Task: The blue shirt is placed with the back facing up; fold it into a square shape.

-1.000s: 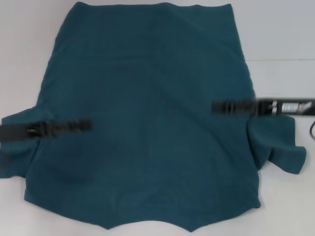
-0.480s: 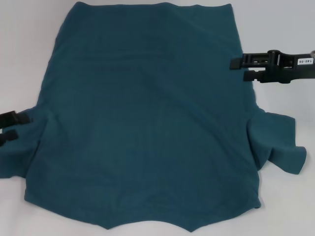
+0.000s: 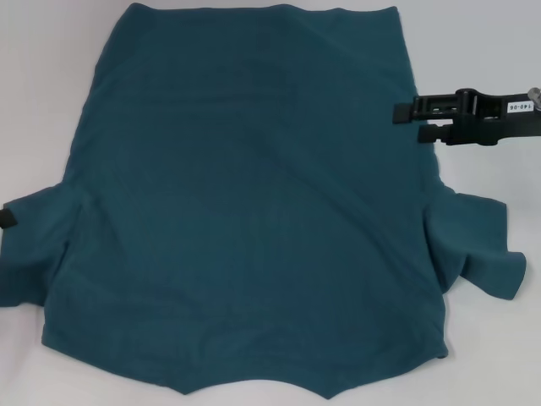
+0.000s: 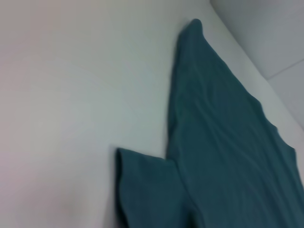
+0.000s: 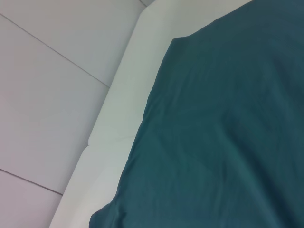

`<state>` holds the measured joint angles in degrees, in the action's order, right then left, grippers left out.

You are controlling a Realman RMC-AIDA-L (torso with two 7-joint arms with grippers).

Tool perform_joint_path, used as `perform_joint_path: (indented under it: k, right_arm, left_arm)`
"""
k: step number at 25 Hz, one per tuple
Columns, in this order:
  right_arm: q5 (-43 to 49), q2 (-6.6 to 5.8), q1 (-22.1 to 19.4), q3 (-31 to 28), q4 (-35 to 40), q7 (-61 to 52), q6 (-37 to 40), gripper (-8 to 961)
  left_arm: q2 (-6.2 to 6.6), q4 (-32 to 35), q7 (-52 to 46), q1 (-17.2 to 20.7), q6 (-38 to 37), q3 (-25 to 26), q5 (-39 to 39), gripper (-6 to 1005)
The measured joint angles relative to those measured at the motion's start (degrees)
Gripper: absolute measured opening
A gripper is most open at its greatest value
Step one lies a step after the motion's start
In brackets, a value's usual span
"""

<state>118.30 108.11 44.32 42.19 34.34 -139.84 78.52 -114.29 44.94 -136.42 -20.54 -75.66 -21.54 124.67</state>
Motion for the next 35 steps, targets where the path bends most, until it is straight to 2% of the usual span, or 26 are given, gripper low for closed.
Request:
perform_joint_path:
  k: [10,15,28,33,35]
  right_arm:
    - [0.0,-0.01,-0.54,0.0,-0.06,0.0,-0.04,789]
    - [0.0,0.0,-0.57,-0.25,-0.11,0.0,-0.05,786]
    - [0.0,-0.01,-0.58,-0.53,-0.15,0.0,-0.05,778]
    - [0.0,0.0,-0.71,-0.53,-0.15,0.0,-0.09,775]
    - [0.0,-0.01,-0.74,-0.53,-0.15,0.0,-0.1,774]
  left_arm:
    - [-0.07,-2.16,2.27,0.64,3.55,-0.42,0.19,750]
    - [-0.46,-3.0,2.43,0.88,3.72,-1.08,0.23,749]
    - [-0.14,-4.36,1.92,0.33,3.55,-2.33,0.22,730]
    - [-0.02,-4.21,2.02,0.43,3.29,-2.56,0.38,502]
    - [-0.03,-4.19,2.05,0.32,3.32,-2.6,0.81,465]
